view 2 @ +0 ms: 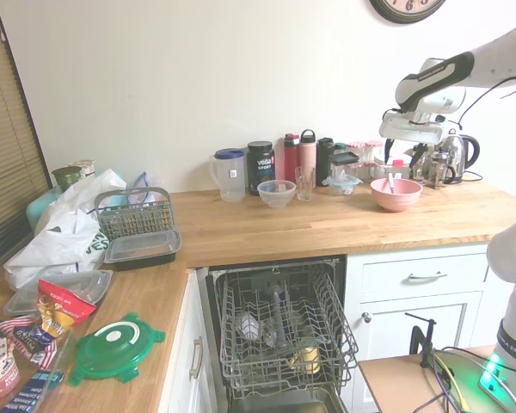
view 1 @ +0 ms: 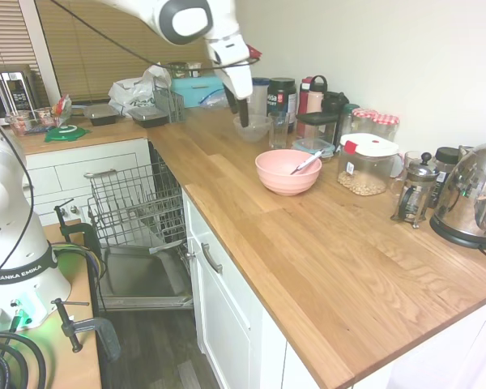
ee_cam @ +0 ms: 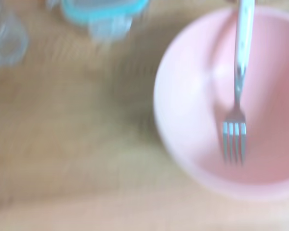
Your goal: Put the fork in the dishwasher
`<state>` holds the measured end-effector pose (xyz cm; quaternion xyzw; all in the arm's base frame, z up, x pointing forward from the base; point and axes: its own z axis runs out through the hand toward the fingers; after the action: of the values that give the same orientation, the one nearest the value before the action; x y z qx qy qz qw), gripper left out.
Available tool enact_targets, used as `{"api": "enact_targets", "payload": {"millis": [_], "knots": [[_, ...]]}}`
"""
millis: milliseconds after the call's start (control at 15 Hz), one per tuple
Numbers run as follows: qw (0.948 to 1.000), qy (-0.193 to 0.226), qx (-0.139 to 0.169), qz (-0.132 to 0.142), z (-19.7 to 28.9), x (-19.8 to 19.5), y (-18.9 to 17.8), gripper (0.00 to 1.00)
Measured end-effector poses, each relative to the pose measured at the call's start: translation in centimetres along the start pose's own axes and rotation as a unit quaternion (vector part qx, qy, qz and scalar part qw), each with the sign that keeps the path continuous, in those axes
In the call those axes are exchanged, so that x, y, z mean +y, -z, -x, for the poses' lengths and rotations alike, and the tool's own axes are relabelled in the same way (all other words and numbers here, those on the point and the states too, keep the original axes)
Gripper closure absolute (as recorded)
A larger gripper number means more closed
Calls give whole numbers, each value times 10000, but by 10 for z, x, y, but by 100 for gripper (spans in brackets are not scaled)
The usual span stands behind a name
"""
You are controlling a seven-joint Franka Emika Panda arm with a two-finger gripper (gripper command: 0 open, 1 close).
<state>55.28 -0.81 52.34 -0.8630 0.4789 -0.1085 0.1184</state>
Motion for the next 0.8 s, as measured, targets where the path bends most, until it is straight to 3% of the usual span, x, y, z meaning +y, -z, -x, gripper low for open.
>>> {"api": "enact_targets", "payload": {"millis": [467,800], "knots": [[9973,-598,-17,420,-87,-58,-95,0],[9954,-775,-25,570,-111,-62,-134,0]]}}
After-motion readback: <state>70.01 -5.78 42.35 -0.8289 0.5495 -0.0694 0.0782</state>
